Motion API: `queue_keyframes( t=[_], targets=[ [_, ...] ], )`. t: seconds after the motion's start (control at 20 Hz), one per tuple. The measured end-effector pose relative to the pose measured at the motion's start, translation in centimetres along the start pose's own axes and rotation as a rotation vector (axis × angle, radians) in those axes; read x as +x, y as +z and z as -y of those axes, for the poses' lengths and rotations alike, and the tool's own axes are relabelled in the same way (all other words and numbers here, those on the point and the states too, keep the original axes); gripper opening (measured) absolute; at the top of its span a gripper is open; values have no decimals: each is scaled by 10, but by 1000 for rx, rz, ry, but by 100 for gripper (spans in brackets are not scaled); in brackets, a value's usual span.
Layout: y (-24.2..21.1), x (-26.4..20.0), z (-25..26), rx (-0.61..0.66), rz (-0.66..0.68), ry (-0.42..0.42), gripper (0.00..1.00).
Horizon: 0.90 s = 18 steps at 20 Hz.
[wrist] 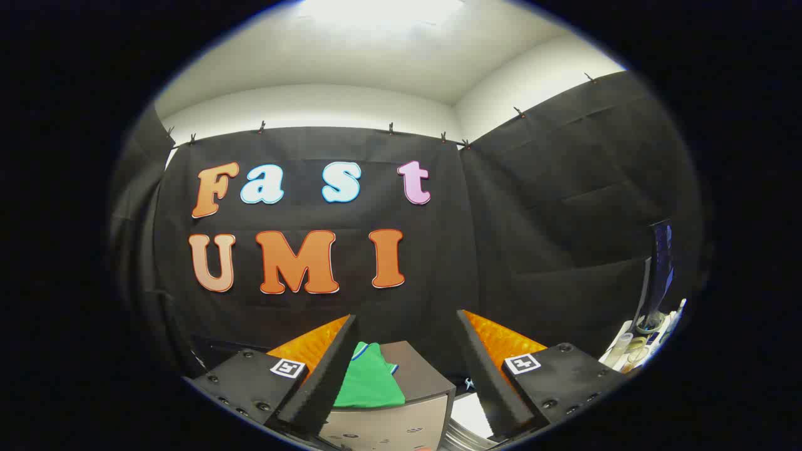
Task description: Put the clothes into the washing machine and then close the washing machine lid.
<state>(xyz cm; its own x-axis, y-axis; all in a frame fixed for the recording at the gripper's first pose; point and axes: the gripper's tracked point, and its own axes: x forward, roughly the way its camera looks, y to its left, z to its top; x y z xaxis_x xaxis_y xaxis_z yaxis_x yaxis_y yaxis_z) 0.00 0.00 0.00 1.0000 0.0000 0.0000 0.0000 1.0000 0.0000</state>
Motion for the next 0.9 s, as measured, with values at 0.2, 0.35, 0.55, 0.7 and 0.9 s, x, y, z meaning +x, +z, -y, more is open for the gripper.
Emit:
queue_keyframes(
  t=[0.2, 0.35, 0.55, 0.7, 0.9],
  targets=[
    [-11, 6, -22, -35, -28, 29, 100],
    [-12, 14, -41, -28, -22, 57, 100],
    [-13, 23, -52, -21, -5, 84, 100],
    [-16, 31, -61, -22, -15, 108, 100],
    [-22, 38, -64, -6, -21, 124, 100]
  ],
)
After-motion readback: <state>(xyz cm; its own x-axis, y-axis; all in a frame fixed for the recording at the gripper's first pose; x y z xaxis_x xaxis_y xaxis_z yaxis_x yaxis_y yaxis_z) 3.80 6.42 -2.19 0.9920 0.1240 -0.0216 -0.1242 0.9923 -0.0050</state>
